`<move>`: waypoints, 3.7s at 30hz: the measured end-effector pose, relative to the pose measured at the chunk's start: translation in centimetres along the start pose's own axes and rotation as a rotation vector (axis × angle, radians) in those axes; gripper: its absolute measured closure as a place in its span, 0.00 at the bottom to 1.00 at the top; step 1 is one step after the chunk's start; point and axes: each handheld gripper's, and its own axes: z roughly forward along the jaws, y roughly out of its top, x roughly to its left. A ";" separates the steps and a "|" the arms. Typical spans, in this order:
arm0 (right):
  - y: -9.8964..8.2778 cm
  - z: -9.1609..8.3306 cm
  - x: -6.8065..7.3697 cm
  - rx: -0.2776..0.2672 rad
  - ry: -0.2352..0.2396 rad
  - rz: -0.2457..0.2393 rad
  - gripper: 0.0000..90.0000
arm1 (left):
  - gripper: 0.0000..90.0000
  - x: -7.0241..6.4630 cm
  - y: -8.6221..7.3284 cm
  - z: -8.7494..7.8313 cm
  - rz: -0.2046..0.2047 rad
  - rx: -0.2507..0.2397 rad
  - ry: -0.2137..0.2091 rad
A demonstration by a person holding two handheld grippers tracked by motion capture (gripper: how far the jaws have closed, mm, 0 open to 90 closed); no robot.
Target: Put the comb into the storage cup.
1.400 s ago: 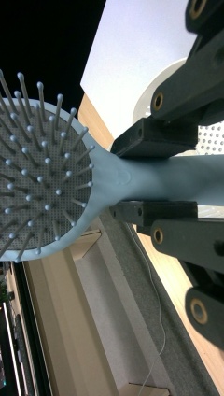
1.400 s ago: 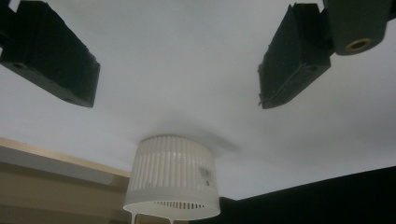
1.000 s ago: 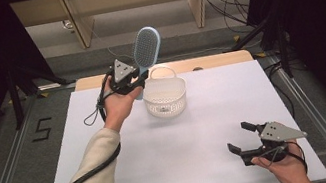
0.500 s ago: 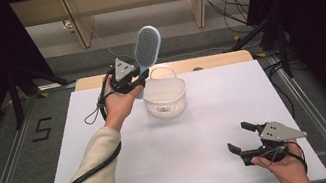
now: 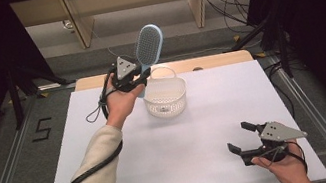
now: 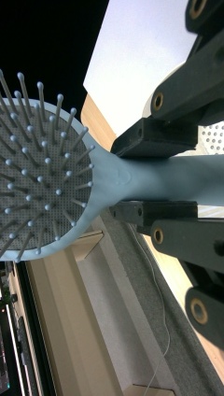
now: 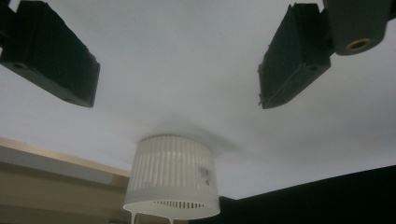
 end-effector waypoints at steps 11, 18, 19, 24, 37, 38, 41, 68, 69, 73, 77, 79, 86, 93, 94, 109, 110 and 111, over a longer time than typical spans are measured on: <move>0.0 0.0 0.0 -0.002 0.000 0.001 0.15 | 0.77 -0.1 0.1 0.3 -0.001 0.000 -0.002; 0.0 0.0 0.0 -0.001 0.001 0.001 0.15 | 0.77 -0.2 0.1 0.6 0.003 0.000 -0.006; 0.0 0.0 0.0 0.000 0.001 0.002 0.15 | 0.77 -0.2 0.1 0.6 0.002 -0.001 -0.007; 0.0 0.0 0.0 0.000 0.001 0.002 0.15 | 0.77 -0.2 0.1 0.7 0.002 0.001 -0.006; 0.0 0.0 0.0 -0.001 0.000 0.002 0.15 | 0.77 -0.2 0.0 1.1 0.000 0.001 -0.008; 0.0 0.0 0.0 -0.001 -0.001 0.005 0.15 | 0.77 -0.2 0.0 1.1 0.001 0.002 -0.008; 0.0 0.0 0.0 -0.002 0.000 0.002 0.15 | 0.77 -0.2 0.0 1.2 0.000 0.002 -0.009; 0.0 0.0 -0.1 0.000 0.002 0.000 0.15 | 0.77 -0.4 0.1 1.9 0.008 0.001 -0.015; 0.0 0.0 -0.1 -0.001 0.002 -0.001 0.15 | 0.77 -0.4 0.1 1.9 0.008 0.001 -0.015; 0.0 0.0 -0.1 -0.001 0.002 0.000 0.15 | 0.77 -0.4 0.1 2.0 0.008 0.003 -0.016; 0.0 0.0 -0.1 -0.003 0.002 0.002 0.15 | 0.77 -0.4 0.0 2.1 0.007 0.003 -0.015; 0.0 0.0 -0.1 -0.001 0.002 0.000 0.15 | 0.77 -0.4 0.0 2.1 0.007 0.004 -0.016; 0.0 0.0 -0.1 -0.002 0.002 -0.001 0.15 | 0.77 -0.4 -0.1 2.2 0.007 0.005 -0.015; 0.0 0.0 -0.1 -0.002 0.002 -0.001 0.15 | 0.77 -0.4 0.0 2.4 0.008 0.004 -0.018; 0.0 0.0 -0.1 -0.002 0.003 -0.001 0.15 | 0.77 -0.5 0.0 2.4 0.007 0.004 -0.018; 0.0 0.0 -0.1 -0.003 0.003 -0.005 0.15 | 0.77 -0.5 -0.2 2.8 0.005 0.009 -0.017; 0.0 0.0 -0.1 -0.003 0.004 -0.004 0.15 | 0.77 -0.5 -0.2 2.8 0.007 0.010 -0.017; 0.0 0.0 -0.1 -0.004 0.003 -0.004 0.15 | 0.77 -0.5 -0.2 2.9 0.008 0.011 -0.017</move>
